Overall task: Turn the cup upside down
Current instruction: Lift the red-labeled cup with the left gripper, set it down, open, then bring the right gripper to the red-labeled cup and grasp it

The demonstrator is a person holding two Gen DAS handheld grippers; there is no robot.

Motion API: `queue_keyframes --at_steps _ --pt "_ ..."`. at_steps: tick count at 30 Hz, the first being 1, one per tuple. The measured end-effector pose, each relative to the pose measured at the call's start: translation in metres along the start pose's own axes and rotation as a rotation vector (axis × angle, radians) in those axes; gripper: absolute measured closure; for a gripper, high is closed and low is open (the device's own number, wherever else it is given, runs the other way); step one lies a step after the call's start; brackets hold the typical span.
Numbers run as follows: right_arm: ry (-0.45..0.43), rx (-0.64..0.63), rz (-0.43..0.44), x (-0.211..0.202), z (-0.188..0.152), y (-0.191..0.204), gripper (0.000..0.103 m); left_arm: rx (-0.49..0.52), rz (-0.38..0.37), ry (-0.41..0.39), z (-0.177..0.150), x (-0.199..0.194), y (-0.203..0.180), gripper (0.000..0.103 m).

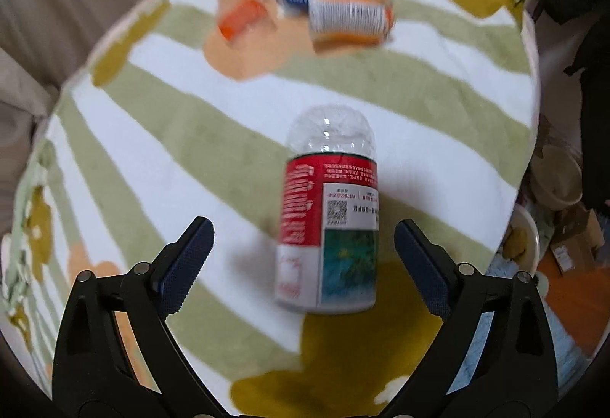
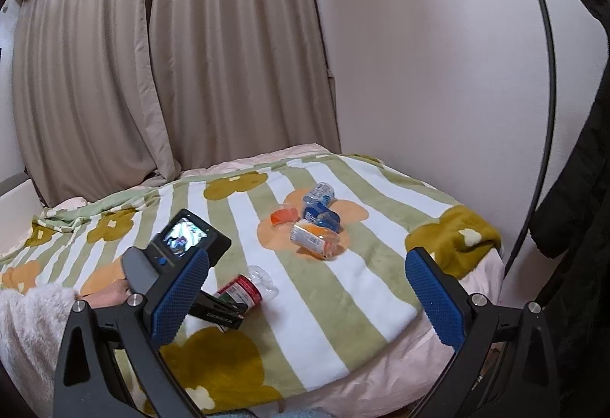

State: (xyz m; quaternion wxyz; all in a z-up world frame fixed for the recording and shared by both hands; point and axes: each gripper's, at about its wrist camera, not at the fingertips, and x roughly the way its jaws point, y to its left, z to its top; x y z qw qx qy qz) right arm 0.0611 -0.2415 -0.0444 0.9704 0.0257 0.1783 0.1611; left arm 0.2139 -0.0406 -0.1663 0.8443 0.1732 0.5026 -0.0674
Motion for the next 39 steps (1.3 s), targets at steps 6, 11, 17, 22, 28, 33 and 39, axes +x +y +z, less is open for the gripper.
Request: queue_keyframes --at_steps 6,11,17,22,28,33,39 --pt "0.037 0.029 0.077 0.012 0.032 0.016 0.000 -0.037 0.011 -0.154 -0.023 -0.065 0.020 0.000" --pt "0.195 0.078 0.147 0.054 0.050 0.039 0.000 -0.045 0.025 -0.257 -0.051 -0.107 0.038 0.000" --pt "0.522 0.221 0.169 0.145 0.031 0.053 0.000 -0.082 0.047 -0.318 -0.090 -0.127 0.065 0.000" --pt "0.744 0.387 0.123 0.224 -0.013 0.056 0.000 -0.100 0.060 -0.312 -0.110 -0.123 0.086 0.000" --pt "0.849 0.525 0.048 0.277 -0.057 0.057 0.000 -0.104 0.039 -0.297 -0.122 -0.112 0.103 0.000" --pt "0.882 0.575 0.024 0.292 -0.075 0.055 0.012 -0.115 0.000 -0.288 -0.122 -0.103 0.108 0.000" --pt "0.912 0.635 0.004 0.307 -0.089 0.045 0.028 -0.103 -0.031 -0.281 -0.121 -0.097 0.106 0.000"
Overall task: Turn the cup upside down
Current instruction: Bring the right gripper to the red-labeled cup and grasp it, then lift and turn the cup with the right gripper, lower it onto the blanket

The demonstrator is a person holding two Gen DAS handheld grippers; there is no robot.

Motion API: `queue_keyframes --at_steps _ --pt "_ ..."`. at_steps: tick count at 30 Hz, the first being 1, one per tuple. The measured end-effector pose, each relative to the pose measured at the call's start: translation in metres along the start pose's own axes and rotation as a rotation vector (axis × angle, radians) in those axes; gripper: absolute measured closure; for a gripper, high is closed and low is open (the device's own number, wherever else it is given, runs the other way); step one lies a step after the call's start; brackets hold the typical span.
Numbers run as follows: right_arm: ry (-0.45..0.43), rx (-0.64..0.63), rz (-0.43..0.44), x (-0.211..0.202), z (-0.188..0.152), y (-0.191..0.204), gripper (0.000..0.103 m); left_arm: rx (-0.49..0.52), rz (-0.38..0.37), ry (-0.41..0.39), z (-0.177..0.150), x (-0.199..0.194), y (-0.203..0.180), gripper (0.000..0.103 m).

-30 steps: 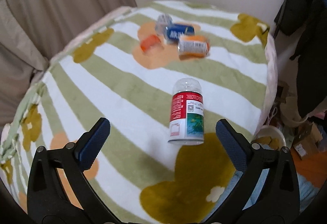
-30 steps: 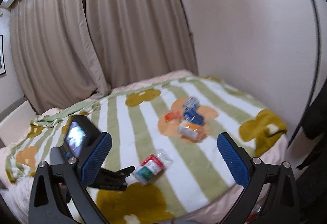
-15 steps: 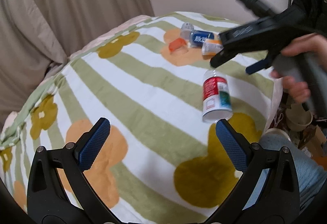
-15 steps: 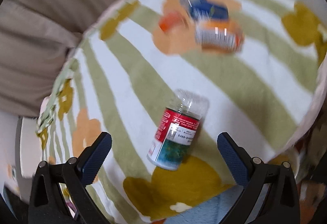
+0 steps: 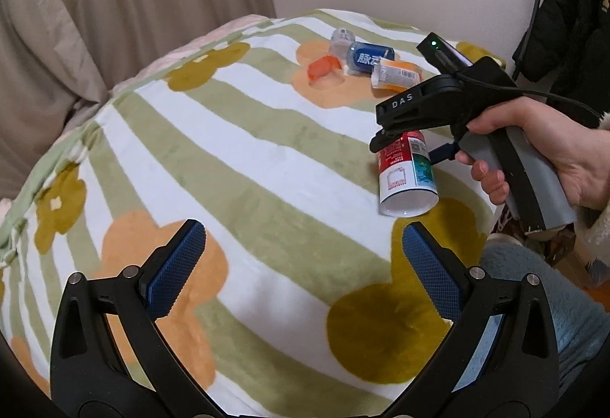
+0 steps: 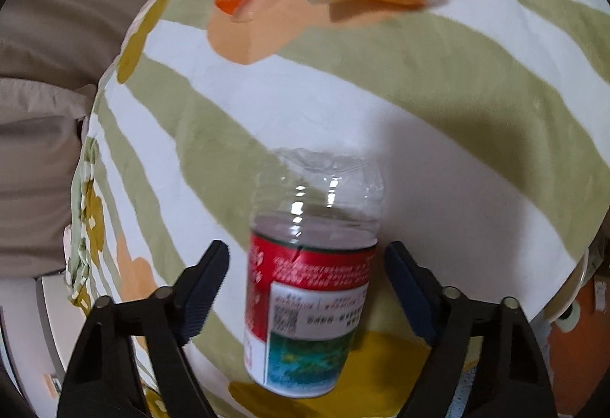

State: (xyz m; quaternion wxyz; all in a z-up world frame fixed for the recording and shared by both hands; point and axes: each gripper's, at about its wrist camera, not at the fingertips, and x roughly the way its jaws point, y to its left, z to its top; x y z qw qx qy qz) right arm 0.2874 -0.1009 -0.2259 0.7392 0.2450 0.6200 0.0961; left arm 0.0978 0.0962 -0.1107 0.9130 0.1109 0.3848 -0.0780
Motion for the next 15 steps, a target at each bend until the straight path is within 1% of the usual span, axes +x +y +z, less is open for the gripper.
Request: queue_keyframes --at_steps 1,3,4,5,7,9,11,12,13,15 --pt "0.005 0.002 0.000 0.003 0.001 0.000 0.028 0.007 -0.002 0.001 0.000 0.000 -0.001 0.000" --pt "0.014 0.007 -0.003 0.005 0.002 -0.002 0.033 0.013 -0.004 0.003 -0.001 0.001 -0.001 0.000" --pt "0.018 0.007 -0.004 0.006 0.003 -0.002 0.042 0.012 -0.006 0.004 -0.002 0.001 -0.001 0.000" --pt "0.021 0.005 0.000 0.007 0.004 -0.001 0.046 0.009 -0.010 0.006 -0.002 0.001 -0.001 0.000" --pt "0.010 -0.009 0.012 0.005 0.005 0.002 0.046 0.001 -0.016 0.005 -0.002 0.001 0.002 0.000" --pt "-0.046 -0.055 0.024 -0.007 0.004 0.009 0.046 -0.009 -0.016 -0.003 -0.002 0.000 0.005 0.000" --pt "-0.127 -0.134 0.067 -0.025 -0.001 0.018 0.046 -0.027 -0.008 -0.017 -0.004 -0.002 0.007 0.000" --pt "-0.195 -0.208 0.115 -0.038 -0.008 0.025 0.046 -0.039 -0.007 -0.024 -0.005 -0.003 0.009 0.000" --pt "-0.260 -0.279 0.144 -0.048 -0.016 0.030 0.046 -0.060 -0.008 -0.032 -0.006 -0.004 0.011 0.000" --pt "-0.408 -0.427 0.142 -0.065 -0.037 0.037 0.046 -0.093 -0.017 -0.041 -0.010 -0.004 0.014 0.000"
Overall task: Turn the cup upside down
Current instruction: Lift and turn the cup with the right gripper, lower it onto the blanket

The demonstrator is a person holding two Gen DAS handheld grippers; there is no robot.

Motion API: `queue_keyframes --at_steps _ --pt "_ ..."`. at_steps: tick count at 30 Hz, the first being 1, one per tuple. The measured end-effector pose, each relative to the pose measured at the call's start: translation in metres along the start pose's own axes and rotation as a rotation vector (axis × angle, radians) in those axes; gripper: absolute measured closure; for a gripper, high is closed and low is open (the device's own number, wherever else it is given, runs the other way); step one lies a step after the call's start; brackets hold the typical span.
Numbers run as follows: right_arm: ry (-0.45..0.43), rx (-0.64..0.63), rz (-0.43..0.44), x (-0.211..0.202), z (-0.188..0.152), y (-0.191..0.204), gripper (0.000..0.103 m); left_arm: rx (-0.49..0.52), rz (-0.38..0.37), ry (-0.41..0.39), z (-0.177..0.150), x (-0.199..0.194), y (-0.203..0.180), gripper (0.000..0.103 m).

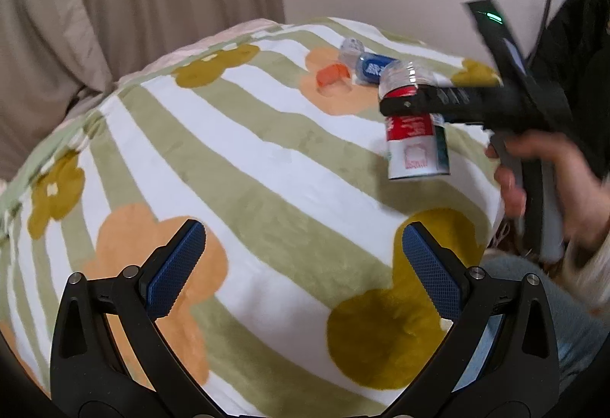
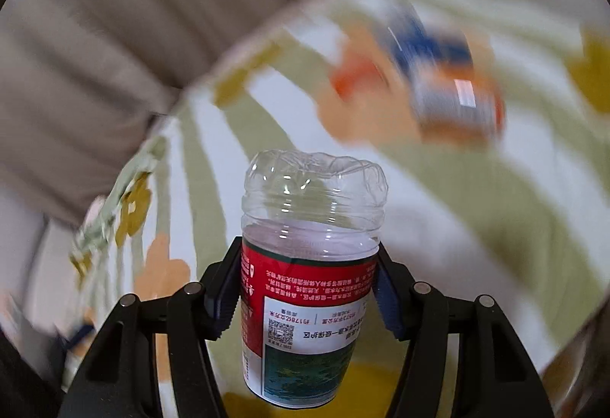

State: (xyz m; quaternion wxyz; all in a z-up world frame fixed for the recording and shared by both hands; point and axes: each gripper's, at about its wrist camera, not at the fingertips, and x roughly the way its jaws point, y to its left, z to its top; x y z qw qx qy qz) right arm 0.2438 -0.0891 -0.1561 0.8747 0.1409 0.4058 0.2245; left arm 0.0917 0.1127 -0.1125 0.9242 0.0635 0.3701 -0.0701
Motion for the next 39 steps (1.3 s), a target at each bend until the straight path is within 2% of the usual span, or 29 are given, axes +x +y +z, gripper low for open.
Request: queue_keyframes --at_steps 2,5,8,11,14,23,34,39 --pt "-0.137 -0.191 -0.035 -0.012 -0.017 0.018 0.046 -0.023 -0.015 -0.001 -0.005 0.003 0.003 0.000" --pt "-0.270 -0.385 -0.124 -0.008 -0.043 0.032 0.046 -0.026 0.008 0.017 -0.011 0.011 0.006 0.000" --pt "-0.316 -0.424 -0.128 0.009 -0.055 0.031 0.046 -0.023 0.038 0.045 -0.018 0.019 0.010 0.000" --pt "-0.336 -0.467 -0.138 0.026 -0.058 0.033 0.046 -0.039 0.033 0.053 -0.022 0.024 0.015 0.000" --pt "-0.317 -0.516 -0.130 0.040 -0.063 0.035 0.046 -0.062 0.017 0.054 -0.020 0.029 0.018 0.000" --pt "-0.244 -0.577 -0.105 0.019 -0.074 0.032 0.046 -0.069 -0.032 0.015 -0.003 0.030 0.010 0.000" --pt "-0.041 -0.574 -0.135 0.021 -0.060 0.035 0.047 -0.068 -0.039 -0.010 0.004 0.018 0.005 0.000" --pt "0.016 -0.569 -0.153 0.023 -0.056 0.039 0.047 -0.093 -0.045 -0.022 0.004 0.007 0.006 0.000"
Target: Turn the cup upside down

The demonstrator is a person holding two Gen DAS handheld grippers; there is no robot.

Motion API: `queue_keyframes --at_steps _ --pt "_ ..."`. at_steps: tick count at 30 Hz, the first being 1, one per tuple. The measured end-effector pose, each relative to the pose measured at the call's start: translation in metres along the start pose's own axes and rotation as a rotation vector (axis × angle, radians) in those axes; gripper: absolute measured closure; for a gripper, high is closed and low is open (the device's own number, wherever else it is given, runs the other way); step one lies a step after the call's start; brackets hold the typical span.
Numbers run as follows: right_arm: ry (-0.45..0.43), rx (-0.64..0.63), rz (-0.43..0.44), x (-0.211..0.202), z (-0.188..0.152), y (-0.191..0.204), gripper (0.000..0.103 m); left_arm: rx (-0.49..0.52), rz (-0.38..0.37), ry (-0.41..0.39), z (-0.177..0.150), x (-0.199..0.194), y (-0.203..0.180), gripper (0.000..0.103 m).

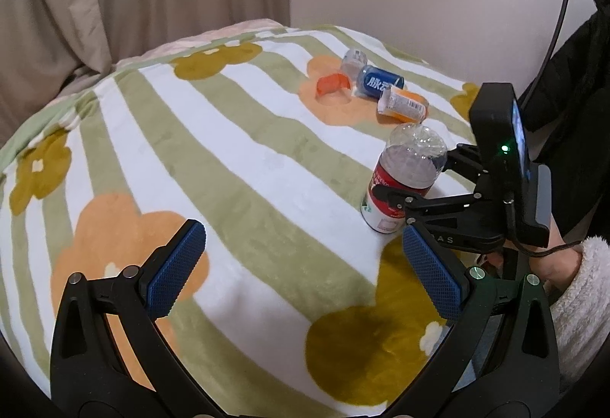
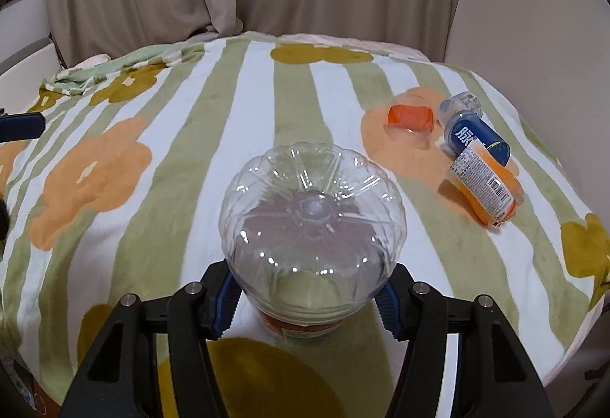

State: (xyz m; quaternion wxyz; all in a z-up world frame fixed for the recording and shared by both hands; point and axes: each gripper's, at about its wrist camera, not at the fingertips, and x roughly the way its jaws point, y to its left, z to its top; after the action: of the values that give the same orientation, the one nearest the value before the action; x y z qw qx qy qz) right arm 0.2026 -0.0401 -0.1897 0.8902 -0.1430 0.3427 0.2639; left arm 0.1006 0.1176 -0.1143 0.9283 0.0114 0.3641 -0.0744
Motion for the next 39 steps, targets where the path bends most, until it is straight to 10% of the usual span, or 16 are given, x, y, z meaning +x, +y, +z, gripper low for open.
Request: queue_keyframes --at_steps 3,6,26,39 --pt "0.058 0.016 0.007 0.003 0.003 -0.003 0.044 -0.012 0.005 -0.007 0.000 -0.004 -0.001 0.000" --pt "0.093 0.034 0.009 0.005 0.005 -0.007 0.000 -0.021 0.005 -0.009 0.001 -0.006 -0.002 0.000" --pt "0.057 0.007 0.035 -0.040 0.014 0.000 0.000 -0.070 0.083 -0.096 0.016 -0.036 -0.013 0.000" --pt "-0.242 0.070 -0.114 -0.222 0.031 -0.009 0.000 -0.097 0.106 -0.331 0.042 -0.115 -0.055 0.000"
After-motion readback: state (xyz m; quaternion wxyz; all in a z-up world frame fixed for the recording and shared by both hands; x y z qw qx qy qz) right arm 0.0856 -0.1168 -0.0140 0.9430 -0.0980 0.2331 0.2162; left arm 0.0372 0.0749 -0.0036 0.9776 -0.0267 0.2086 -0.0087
